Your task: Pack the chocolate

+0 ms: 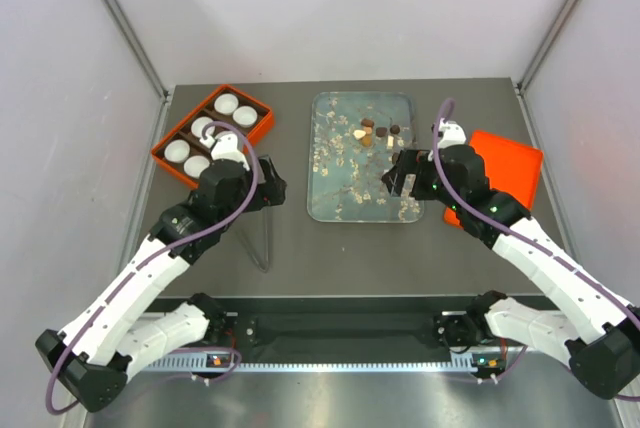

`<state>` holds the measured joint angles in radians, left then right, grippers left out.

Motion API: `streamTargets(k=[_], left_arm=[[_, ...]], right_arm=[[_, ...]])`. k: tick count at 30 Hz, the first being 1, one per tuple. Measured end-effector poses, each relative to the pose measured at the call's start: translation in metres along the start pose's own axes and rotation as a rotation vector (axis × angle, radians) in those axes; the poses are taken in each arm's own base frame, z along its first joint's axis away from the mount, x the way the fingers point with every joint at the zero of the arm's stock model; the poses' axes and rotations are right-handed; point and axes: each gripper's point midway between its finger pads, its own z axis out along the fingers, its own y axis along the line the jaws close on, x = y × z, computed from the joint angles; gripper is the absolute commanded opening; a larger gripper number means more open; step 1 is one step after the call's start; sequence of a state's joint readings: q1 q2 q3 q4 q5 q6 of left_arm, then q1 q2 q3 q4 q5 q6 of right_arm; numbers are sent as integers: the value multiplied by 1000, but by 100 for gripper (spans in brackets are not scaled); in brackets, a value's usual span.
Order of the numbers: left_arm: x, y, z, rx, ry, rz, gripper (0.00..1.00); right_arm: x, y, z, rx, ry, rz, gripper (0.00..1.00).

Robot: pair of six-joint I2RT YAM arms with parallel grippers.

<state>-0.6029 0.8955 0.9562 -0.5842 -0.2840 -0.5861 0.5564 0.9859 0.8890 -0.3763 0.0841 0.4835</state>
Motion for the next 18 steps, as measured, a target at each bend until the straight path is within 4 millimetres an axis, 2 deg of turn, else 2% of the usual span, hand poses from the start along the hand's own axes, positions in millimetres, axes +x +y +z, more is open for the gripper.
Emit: streamTargets(k=[18], left_arm=[[-2, 22, 2, -118, -46, -36, 96]], right_arm=[[-6, 3, -2, -11, -24, 10, 100]])
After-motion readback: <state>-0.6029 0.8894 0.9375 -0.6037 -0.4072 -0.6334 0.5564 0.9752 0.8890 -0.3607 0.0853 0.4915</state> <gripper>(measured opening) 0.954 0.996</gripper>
